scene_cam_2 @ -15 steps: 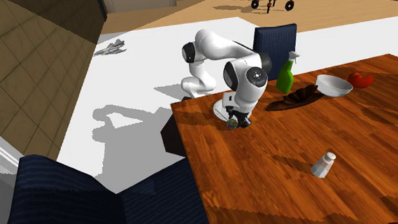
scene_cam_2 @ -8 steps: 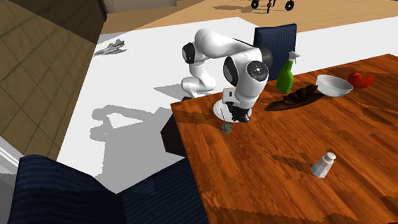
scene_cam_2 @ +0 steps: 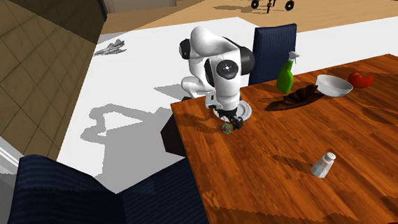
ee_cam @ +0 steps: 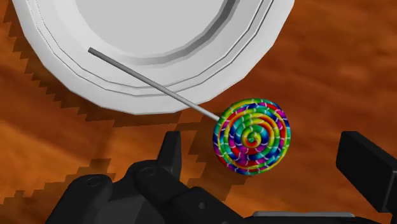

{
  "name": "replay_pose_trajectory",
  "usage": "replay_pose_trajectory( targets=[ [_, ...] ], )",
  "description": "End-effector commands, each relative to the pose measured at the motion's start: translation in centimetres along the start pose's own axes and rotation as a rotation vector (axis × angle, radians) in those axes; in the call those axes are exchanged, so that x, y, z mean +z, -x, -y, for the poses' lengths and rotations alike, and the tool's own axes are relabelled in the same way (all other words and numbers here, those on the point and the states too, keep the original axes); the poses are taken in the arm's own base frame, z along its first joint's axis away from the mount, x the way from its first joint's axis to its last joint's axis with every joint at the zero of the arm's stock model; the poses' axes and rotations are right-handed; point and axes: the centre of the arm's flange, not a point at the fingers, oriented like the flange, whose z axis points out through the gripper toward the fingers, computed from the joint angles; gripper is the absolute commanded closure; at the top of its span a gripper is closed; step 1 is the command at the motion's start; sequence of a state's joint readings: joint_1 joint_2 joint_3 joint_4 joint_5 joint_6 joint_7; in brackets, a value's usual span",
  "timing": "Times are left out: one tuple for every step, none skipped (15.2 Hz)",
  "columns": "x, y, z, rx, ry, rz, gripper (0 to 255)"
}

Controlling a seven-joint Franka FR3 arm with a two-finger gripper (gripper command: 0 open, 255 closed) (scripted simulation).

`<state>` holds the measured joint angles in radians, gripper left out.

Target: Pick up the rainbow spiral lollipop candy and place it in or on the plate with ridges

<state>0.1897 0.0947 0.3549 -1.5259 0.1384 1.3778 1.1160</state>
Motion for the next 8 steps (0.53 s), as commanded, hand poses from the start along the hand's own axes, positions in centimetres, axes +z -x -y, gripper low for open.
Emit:
replay_pose_trajectory(
  targets=[
    [0.4,-1.2,-0.4,-0.011,-0.038,0.013,0],
    [0.9,-1.2,-0.4,-0.011,-0.038,0.013,0],
    [1.4,-1.2,-0.3,-0.011,-0.038,0.013,0],
    [1.9,-1.2,-0.3,-0.011,-0.038,0.013,0],
    [2.5,-1.2,-0.3,-0.011,-0.038,0.013,0],
    [3.0,-1.2,-0.3,-0.011,-0.038,0.013,0],
    [3.8,-1.2,-0.2,-0.011,-0.038,0.013,0],
    [3.8,-1.2,-0.3,-0.011,-0.038,0.013,0]
  ],
)
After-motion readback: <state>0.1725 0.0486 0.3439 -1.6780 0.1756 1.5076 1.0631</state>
